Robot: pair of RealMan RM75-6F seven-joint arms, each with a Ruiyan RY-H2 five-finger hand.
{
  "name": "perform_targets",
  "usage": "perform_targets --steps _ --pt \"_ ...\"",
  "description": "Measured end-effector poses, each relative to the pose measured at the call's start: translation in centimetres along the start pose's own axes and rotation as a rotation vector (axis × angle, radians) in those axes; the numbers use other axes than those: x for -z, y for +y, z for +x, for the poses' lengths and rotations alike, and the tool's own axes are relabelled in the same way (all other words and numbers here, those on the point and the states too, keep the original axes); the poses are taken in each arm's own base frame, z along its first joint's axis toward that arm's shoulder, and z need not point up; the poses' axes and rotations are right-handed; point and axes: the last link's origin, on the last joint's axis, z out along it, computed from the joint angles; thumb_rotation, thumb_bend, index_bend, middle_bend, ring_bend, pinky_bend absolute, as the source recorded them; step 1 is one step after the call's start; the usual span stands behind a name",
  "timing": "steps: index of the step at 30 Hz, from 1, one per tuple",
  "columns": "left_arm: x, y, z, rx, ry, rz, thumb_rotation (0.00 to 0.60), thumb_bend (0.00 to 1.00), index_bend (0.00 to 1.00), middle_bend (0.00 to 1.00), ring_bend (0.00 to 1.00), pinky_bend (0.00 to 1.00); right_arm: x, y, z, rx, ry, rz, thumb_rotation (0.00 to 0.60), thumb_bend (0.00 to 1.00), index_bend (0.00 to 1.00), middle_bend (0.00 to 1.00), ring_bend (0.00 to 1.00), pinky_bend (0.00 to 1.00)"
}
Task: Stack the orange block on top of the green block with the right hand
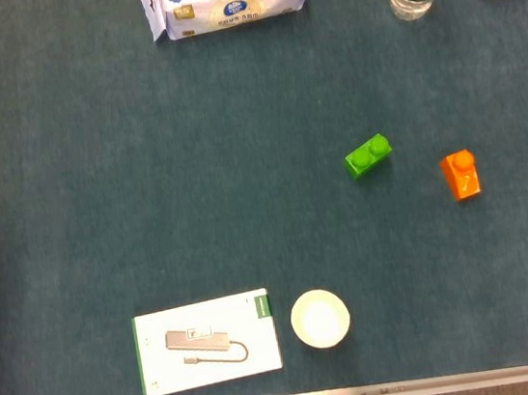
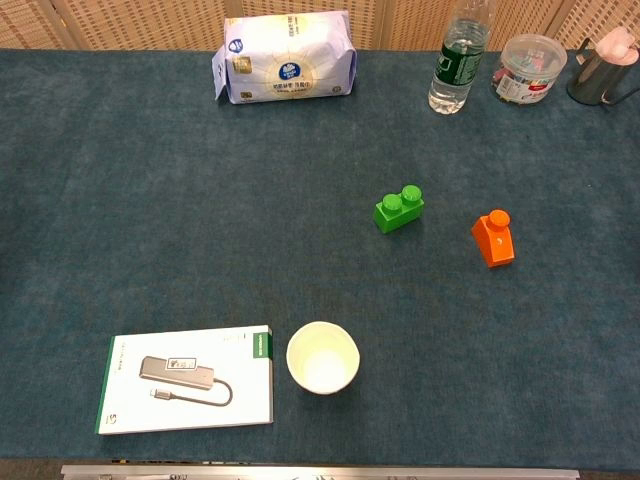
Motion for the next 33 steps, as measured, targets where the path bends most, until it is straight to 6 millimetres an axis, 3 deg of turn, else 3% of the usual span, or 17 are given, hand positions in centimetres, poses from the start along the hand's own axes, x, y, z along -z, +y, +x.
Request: perform_targets --steps 19,33 --pt "0.5 0.0 0.1 0.015 -0.014 0.012 0.600 0.25 0.38 0.44 0.29 0.39 -0.3 -1.2 -0.9 -0.039 0.000 0.092 0.600 0.28 0.21 0.30 0.22 0.25" --pt "0.8 -0.1 0.3 0.016 -0.026 0.023 0.600 0.25 0.38 0.45 0.30 0.39 -2.5 -1.8 -2.7 0.029 -0.037 0.173 0.600 0.28 0.21 0.25 0.17 0.25"
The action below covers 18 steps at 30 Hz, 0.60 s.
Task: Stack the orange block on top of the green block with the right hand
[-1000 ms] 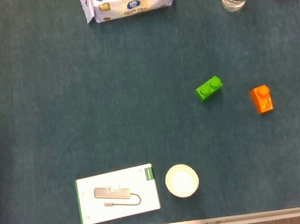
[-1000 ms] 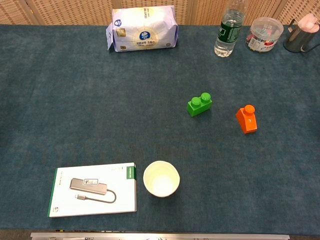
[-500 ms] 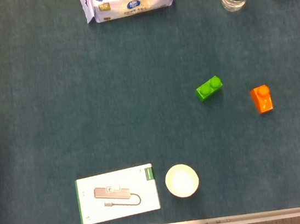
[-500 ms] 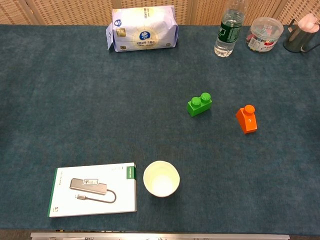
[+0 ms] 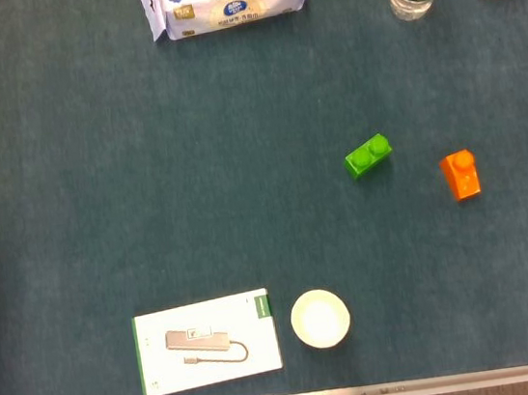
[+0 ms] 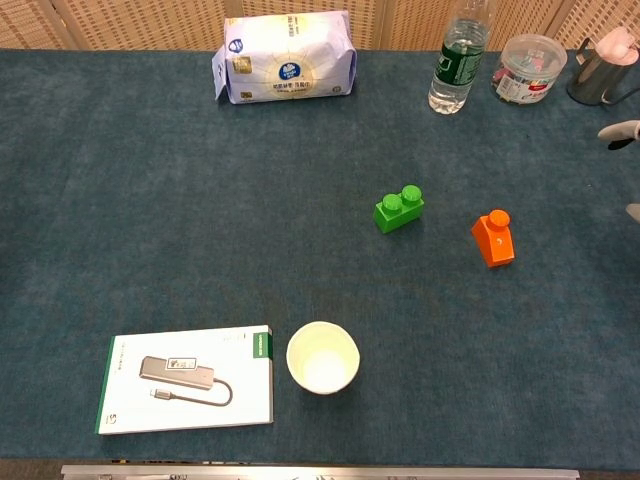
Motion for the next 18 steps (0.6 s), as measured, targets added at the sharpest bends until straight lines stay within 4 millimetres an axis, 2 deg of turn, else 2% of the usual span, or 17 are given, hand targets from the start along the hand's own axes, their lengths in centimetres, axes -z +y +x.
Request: perform_targets --steps 8,14,18 --pt "0.0 -0.1 0.0 -0.003 -0.007 0.007 0.600 0.25 0.38 0.45 0.29 0.39 -1.7 -0.4 -1.0 0.025 -0.015 0.041 0.600 0.28 0.21 0.14 0.04 0.20" --pt "0.0 -0.2 0.0 0.000 -0.008 0.012 0.600 0.25 0.38 0.45 0.30 0.39 -2.7 -0.7 -2.0 0.042 -0.036 0.059 0.600 0.28 0.21 0.09 0.00 0.15" --pt "0.1 -0.3 0.0 -0.002 -0.011 0.016 0.600 0.25 0.38 0.45 0.30 0.39 -3.2 -0.8 -2.8 0.049 -0.053 0.062 0.600 0.25 0.21 0.06 0.00 0.07"
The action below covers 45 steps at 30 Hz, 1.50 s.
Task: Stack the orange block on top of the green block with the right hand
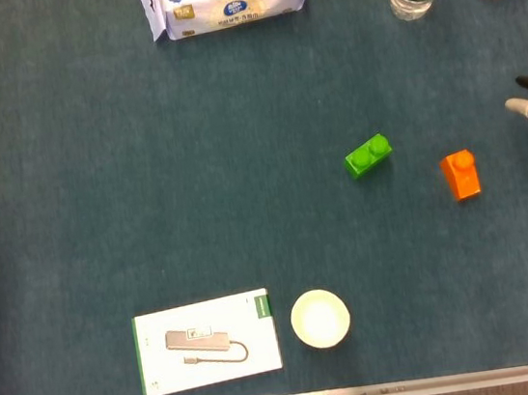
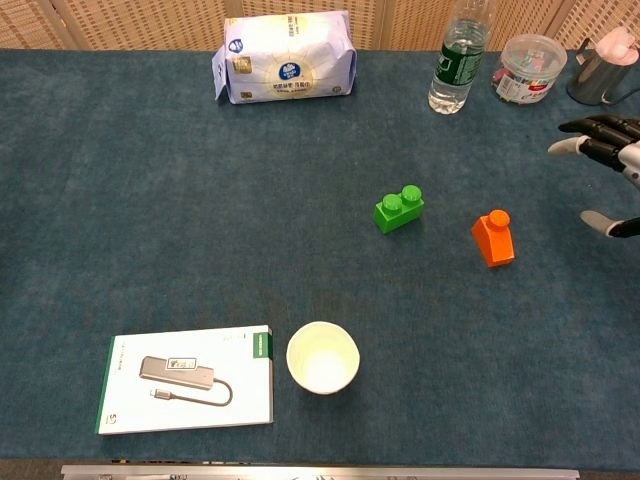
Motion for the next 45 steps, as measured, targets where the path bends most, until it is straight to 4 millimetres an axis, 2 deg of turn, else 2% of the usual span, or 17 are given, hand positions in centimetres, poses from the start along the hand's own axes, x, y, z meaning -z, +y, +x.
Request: perform_targets --steps 6,12,16,32,45 --pt "0.0 -0.1 0.0 0.003 -0.005 0.009 0.600 0.25 0.37 0.45 0.30 0.39 -0.8 -0.1 -0.9 0.009 -0.013 -0.004 0.600 0.21 0.14 0.02 0.00 0.01" --pt "0.0 -0.2 0.0 0.004 -0.008 0.013 0.600 0.25 0.38 0.45 0.30 0.39 -1.5 -0.4 -1.6 0.017 -0.017 -0.002 0.600 0.09 0.06 0.00 0.00 0.01" --pt "0.1 -0.2 0.1 0.005 -0.009 0.016 0.600 0.25 0.38 0.45 0.30 0.39 -2.2 -0.8 -2.4 0.022 -0.017 0.004 0.600 0.04 0.04 0.00 0.00 0.00" --pt "0.2 -0.4 0.4 0.014 -0.009 0.024 0.600 0.25 0.37 0.45 0.30 0.40 -4.9 -2.6 -3.8 0.004 -0.015 0.037 0.600 0.04 0.03 0.00 0.00 0.00" --pt "0.3 -0.7 0.9 0.025 0.004 0.038 0.600 0.25 0.37 0.45 0.30 0.40 -5.3 -4.1 -4.9 -0.034 -0.023 0.081 0.600 0.04 0.03 0.00 0.00 0.00"
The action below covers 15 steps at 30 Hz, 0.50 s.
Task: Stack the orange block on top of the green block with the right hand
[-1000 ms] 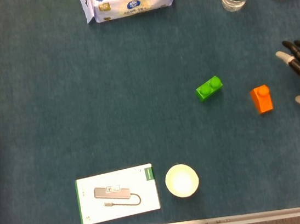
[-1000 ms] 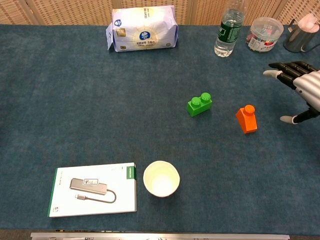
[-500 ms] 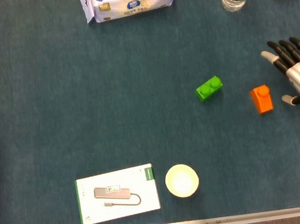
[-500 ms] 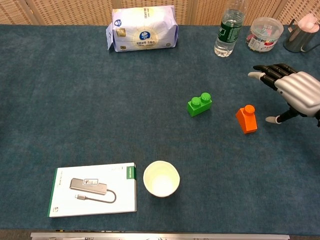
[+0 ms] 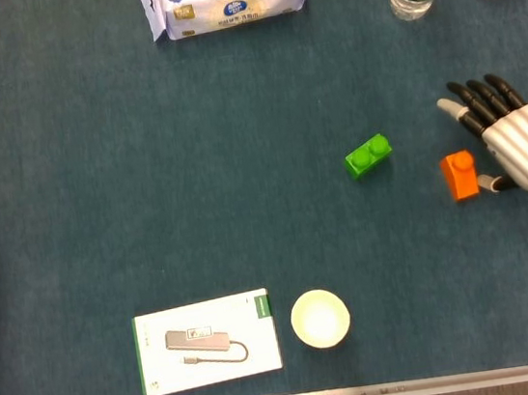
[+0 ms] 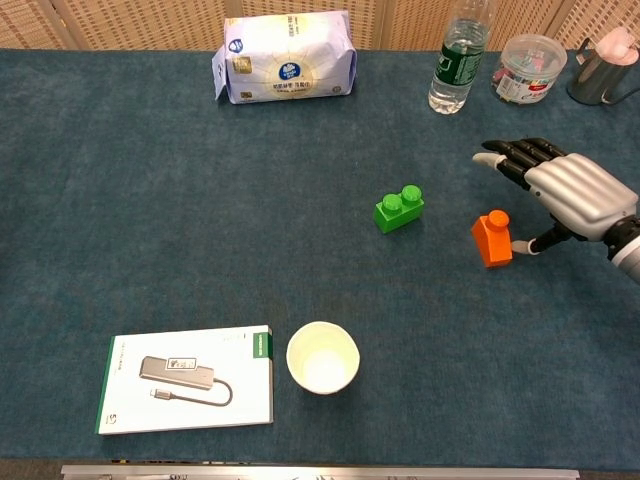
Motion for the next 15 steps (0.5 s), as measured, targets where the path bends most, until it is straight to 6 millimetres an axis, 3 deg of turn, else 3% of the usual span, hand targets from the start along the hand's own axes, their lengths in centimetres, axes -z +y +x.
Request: perform_targets --steps 15 --pt "0.0 -0.3 0.4 0.006 0.010 0.015 0.600 0.25 0.38 0.45 0.30 0.40 -0.1 -2.3 -0.9 -0.090 0.005 0.090 0.600 0.04 0.03 0.00 0.00 0.00"
